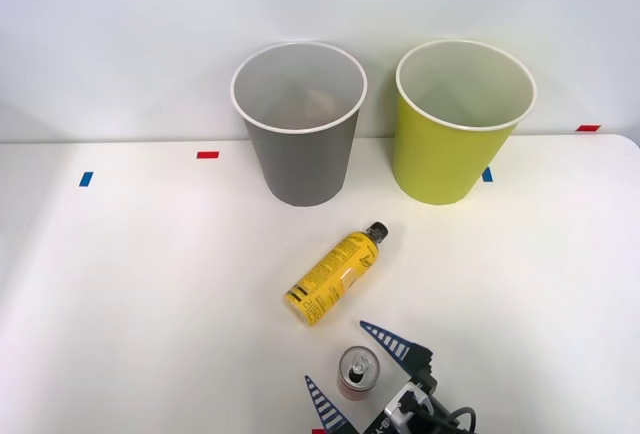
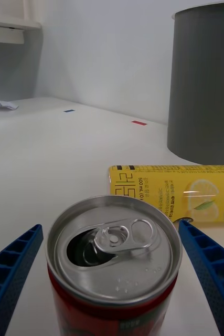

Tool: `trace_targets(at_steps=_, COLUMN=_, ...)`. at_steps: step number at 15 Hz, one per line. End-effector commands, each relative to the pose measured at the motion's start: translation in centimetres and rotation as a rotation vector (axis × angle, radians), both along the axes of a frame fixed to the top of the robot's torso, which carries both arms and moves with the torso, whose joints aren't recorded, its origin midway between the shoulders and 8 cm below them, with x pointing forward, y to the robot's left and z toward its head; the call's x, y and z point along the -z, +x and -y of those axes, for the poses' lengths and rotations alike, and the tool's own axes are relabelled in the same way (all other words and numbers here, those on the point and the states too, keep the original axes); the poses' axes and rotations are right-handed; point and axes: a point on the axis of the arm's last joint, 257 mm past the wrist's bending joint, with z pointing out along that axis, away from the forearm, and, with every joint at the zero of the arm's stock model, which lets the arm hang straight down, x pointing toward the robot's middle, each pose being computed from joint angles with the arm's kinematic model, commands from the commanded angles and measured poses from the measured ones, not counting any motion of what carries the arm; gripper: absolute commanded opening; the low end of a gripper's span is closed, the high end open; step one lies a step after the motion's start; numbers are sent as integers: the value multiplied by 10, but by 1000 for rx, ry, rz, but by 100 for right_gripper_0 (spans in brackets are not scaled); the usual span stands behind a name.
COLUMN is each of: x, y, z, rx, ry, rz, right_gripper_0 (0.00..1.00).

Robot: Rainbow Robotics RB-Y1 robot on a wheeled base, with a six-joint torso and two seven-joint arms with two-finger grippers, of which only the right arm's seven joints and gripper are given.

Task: Put cans in the gray bin, plastic bottles in the light green bin

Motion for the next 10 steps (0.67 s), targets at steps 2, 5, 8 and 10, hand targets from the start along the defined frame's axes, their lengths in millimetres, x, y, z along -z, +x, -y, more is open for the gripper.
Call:
trace_targets(at_steps=2, x=0, y=1, z=1, rx=-4, ry=-4, rz=1, right_gripper_0=7)
trace_targets(at_steps=5, x=-1, y=3, z=0, rx=-2, ry=5, rz=-1, right_gripper_0=4)
trace_targets(at_steps=8, x=-5, y=2, z=0, rx=0, ry=28, rz=-3, right_gripper_0=3)
trace_targets(at_steps=10, x=-15, y=2, z=3, rx=4, ry=57, rz=5, right_gripper_0=3)
